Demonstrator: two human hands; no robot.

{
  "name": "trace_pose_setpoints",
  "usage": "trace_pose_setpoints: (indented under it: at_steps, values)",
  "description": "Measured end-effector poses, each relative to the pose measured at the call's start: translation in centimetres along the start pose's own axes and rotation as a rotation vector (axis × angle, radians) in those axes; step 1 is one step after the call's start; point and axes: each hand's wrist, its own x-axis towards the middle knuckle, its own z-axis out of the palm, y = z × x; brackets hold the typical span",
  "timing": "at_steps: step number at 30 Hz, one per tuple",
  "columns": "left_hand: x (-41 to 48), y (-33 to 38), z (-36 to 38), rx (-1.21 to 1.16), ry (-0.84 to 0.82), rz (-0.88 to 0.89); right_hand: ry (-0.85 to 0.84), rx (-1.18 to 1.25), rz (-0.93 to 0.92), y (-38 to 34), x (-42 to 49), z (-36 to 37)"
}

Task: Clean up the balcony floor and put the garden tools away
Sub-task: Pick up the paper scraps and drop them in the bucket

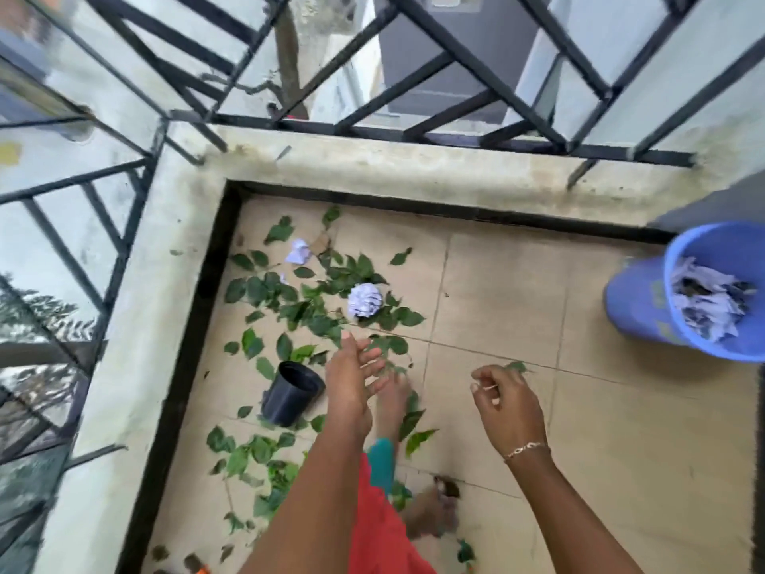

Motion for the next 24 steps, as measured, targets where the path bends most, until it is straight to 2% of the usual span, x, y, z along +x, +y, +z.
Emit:
trace_pose_setpoints:
  at_steps: [8, 14, 16, 20, 24]
  values:
    - [6.8, 3.9, -3.8, -0.158, 0.051, -0.170, -0.155, -0.197, -0.050, -6.9, 6.4, 7.2]
    - [11.7, 6.9, -5.7, -0.202, 0.050, -0.241, -0.445, -0.580, -0.109, -11.5, 14.0, 12.2]
    - [13.3, 7.6, -6.4, -0.229, 0.076, -0.250, -0.489, -0.685, -0.145, -12.8, 16.3, 13.6]
    - [16.6, 8.4, -7.1, -0.305, 0.106, -0.262, -0.538, -0.819, -0.218, -13.0, 20.4, 17.6]
    - [20.5, 7.1, -7.1, -0.276, 0.111, -0.249, -0.616, -0.958, -0.345, -11.3, 22.9, 21.9]
